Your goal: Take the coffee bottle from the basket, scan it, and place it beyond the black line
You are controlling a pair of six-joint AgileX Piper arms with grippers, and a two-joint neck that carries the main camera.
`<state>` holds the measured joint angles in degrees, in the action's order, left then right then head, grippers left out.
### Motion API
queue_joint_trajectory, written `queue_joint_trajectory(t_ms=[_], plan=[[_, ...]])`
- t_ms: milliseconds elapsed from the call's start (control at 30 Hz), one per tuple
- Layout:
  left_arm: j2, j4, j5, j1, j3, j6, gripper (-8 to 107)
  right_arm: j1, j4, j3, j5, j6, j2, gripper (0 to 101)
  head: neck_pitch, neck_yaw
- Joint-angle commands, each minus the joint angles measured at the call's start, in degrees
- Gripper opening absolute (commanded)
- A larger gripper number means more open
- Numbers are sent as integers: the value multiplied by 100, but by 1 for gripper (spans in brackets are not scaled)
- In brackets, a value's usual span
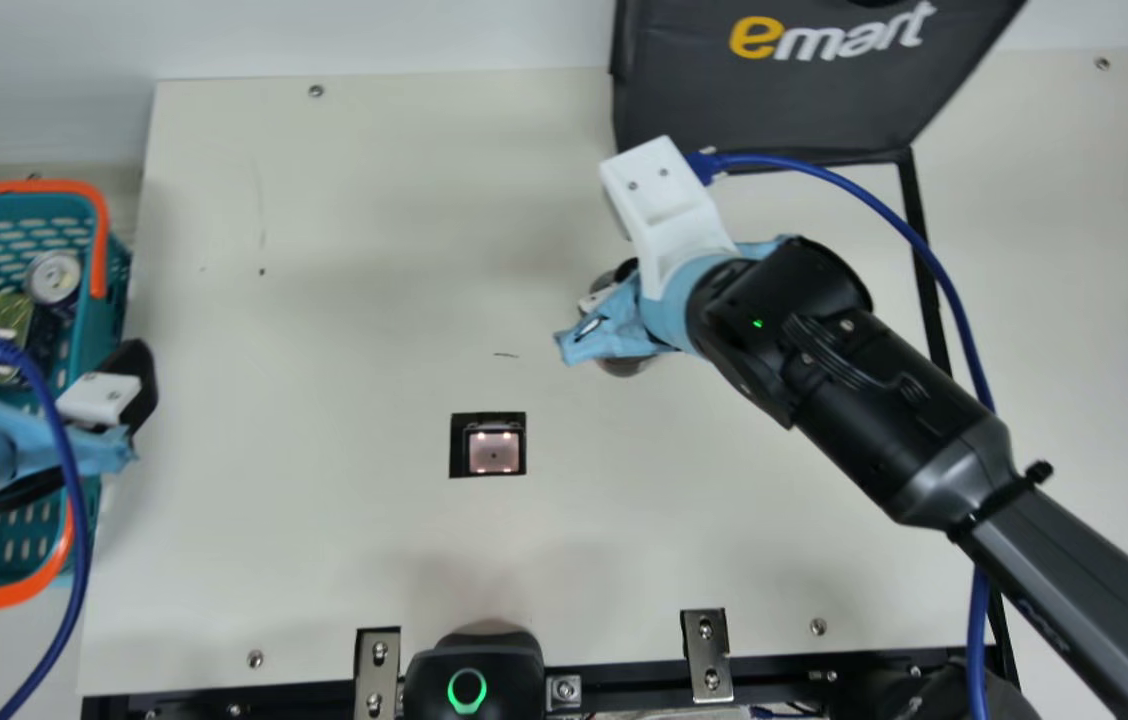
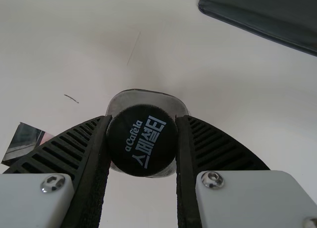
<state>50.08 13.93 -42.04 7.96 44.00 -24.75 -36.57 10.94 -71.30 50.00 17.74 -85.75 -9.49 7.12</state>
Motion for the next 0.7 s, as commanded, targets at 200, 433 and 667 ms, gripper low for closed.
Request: queue_joint_trajectory(t_ms=[200, 433, 667], plan=[[0, 0, 0, 0, 0, 0, 90, 66, 24, -96, 101, -10, 80, 0, 157, 1317], [0, 0, 0, 0, 0, 0, 90, 150, 58, -389, 352, -66, 162, 0, 157, 1446], [0, 0, 0, 0, 0, 0, 90, 206, 58, -766, 645, -164, 196, 0, 157, 1446]])
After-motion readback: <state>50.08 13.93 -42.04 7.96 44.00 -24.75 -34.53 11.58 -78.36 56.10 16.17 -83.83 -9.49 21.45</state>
